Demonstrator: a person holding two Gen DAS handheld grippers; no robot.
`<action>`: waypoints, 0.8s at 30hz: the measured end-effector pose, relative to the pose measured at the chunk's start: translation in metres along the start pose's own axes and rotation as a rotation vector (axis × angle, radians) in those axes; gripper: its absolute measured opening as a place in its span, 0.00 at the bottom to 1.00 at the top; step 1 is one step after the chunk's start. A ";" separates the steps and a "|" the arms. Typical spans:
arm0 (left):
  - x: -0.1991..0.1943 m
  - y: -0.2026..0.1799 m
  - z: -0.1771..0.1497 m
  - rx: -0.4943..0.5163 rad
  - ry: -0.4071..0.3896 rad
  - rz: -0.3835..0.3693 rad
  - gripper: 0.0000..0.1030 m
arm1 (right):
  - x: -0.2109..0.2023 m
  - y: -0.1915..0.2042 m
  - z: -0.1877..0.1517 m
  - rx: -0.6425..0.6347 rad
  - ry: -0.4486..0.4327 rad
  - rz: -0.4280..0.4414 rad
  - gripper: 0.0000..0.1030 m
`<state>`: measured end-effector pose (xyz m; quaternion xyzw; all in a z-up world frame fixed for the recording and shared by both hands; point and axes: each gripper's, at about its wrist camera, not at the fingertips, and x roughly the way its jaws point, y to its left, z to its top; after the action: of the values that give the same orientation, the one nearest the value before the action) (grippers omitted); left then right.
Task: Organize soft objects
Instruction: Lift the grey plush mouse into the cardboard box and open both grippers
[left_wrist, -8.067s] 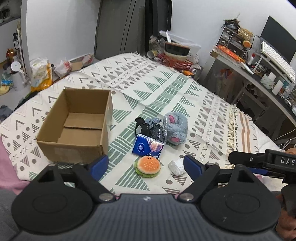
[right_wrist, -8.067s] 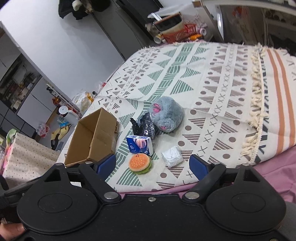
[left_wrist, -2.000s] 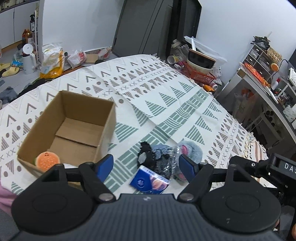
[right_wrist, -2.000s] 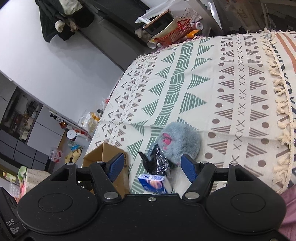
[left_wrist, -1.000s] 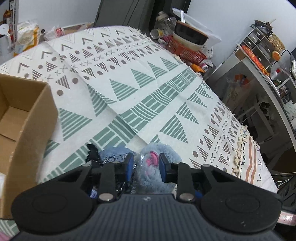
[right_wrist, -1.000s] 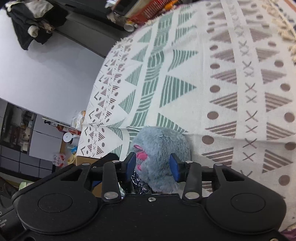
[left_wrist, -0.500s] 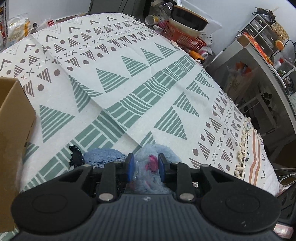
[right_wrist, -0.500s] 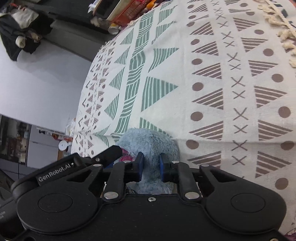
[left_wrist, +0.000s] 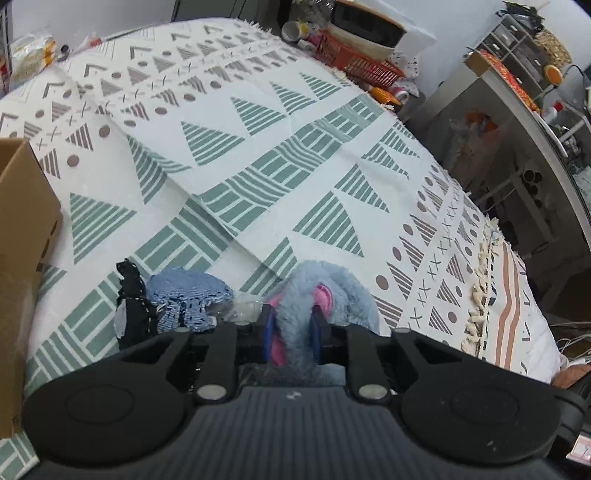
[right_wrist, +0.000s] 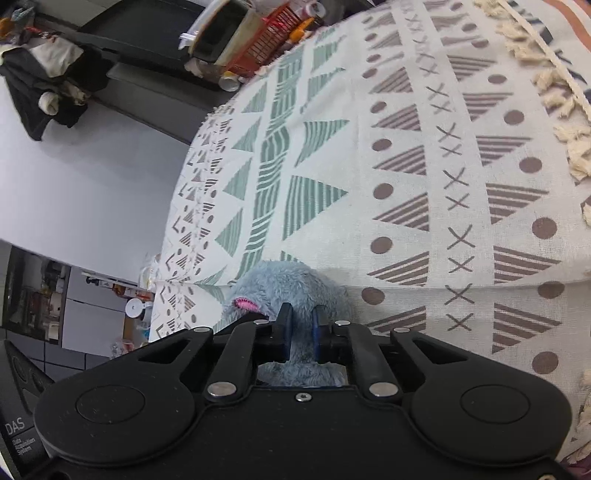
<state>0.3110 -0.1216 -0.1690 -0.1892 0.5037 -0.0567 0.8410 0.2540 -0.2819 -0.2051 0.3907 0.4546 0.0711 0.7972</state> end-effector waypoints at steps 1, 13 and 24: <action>-0.003 -0.001 -0.001 0.007 -0.007 -0.002 0.16 | -0.002 0.002 -0.001 -0.010 -0.005 0.003 0.10; -0.047 -0.001 -0.005 0.046 -0.071 -0.042 0.15 | -0.035 0.031 -0.019 -0.100 -0.069 0.047 0.10; -0.103 0.016 -0.006 0.047 -0.165 -0.054 0.14 | -0.056 0.076 -0.041 -0.227 -0.111 0.117 0.10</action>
<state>0.2545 -0.0794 -0.0926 -0.1867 0.4261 -0.0752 0.8820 0.2081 -0.2334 -0.1274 0.3273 0.3754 0.1465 0.8547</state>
